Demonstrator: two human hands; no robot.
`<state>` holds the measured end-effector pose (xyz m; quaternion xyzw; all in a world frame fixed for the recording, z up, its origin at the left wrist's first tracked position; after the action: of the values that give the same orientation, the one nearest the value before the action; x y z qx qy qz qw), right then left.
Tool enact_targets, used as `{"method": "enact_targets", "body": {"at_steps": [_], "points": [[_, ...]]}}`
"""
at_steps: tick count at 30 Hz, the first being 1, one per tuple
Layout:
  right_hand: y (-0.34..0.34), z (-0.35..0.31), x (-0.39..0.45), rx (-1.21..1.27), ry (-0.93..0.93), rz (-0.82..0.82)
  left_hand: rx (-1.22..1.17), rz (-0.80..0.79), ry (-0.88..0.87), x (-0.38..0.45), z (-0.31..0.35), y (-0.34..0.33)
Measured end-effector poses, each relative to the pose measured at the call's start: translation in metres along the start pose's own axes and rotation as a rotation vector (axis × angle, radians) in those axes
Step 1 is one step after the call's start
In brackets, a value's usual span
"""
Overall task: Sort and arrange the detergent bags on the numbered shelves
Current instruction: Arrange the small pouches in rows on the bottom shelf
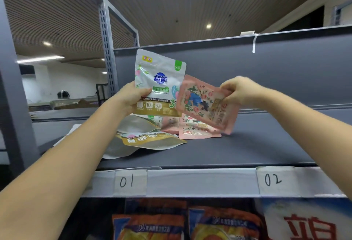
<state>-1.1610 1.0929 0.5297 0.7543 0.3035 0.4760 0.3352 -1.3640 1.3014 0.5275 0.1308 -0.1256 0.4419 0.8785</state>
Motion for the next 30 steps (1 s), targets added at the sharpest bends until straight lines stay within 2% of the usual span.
{"method": "enact_targets", "body": {"at_steps": [8,14,18,22,25,30], "points": [[0.056,-0.052,-0.049,-0.163,0.101,0.022,-0.151,-0.097,-0.174,-0.064,0.015,-0.028],[0.055,-0.076,-0.101,-0.239,0.073,-0.015,-0.096,-0.211,-0.203,-0.129,-0.002,-0.047],[0.06,-0.083,-0.144,-0.155,0.013,0.066,-0.189,-0.221,-0.185,-0.168,-0.004,-0.052],[0.077,-0.09,-0.181,-0.059,-0.043,0.139,-0.207,-0.295,-0.26,-0.2,0.012,-0.069],[0.085,-0.095,-0.208,-0.09,-0.096,0.096,-0.273,-0.438,-0.215,-0.229,0.017,-0.091],[0.077,-0.078,-0.259,-0.259,-0.196,0.024,-0.2,-0.548,-0.17,-0.28,-0.009,-0.139]]}}
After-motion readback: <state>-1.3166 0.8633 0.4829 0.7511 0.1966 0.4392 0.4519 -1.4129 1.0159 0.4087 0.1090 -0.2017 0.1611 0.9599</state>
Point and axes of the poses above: each hand's wrist, its own x-axis towards the middle knuckle, its own y-axis out of the back of the hand, z = x × y, the point moved 1 cm from there along x, towards the middle knuckle, and after that the axes turned 2 degrees about z, right-handed, at the moved point
